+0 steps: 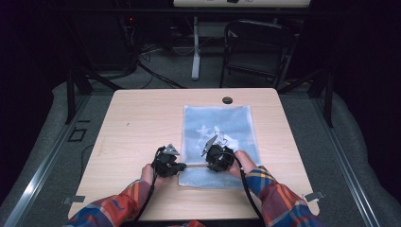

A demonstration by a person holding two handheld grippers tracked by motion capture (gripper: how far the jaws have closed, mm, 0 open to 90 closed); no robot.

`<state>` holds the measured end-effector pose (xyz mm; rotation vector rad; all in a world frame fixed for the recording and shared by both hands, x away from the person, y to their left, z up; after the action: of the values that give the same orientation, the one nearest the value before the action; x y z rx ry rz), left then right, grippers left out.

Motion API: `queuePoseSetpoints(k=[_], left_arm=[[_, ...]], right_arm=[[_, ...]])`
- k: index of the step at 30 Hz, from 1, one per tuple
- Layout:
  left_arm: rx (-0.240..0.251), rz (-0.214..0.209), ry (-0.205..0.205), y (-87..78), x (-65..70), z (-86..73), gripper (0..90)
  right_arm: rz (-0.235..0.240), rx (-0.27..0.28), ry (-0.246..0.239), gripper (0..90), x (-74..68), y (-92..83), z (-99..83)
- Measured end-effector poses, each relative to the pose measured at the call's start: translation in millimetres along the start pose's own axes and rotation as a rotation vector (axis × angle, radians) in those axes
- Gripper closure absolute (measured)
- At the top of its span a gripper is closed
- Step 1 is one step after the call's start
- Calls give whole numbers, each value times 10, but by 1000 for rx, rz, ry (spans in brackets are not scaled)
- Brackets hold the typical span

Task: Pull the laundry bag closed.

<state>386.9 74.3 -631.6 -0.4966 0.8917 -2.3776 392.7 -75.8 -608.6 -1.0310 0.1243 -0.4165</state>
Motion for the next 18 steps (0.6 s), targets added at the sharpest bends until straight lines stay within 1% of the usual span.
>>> queuePoseSetpoints(k=[3, 11, 18], left_arm=[[-3, -4, 2, -2, -1, -3, 900], [-3, -4, 1, -2, -2, -3, 900], [-3, -4, 0, -2, -2, -3, 900]], right_arm=[[-1, 2, -1, 820, 3, -5, -6], [-4, -19, 0, 820, 23, -44, -55], [-11, -15, 7, 820, 33, -63, -88]])
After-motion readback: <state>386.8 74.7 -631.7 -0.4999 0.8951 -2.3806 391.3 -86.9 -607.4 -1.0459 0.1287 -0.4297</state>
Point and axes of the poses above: each handheld gripper's, and its own axes: y roughly forward along the jaws, z roughly out of its top, x roughly to its right, the point moved 8 cm from there along y, roughly forward along the jaws, and after that the axes turned 7 degrees about x, right-handed, at the moved point
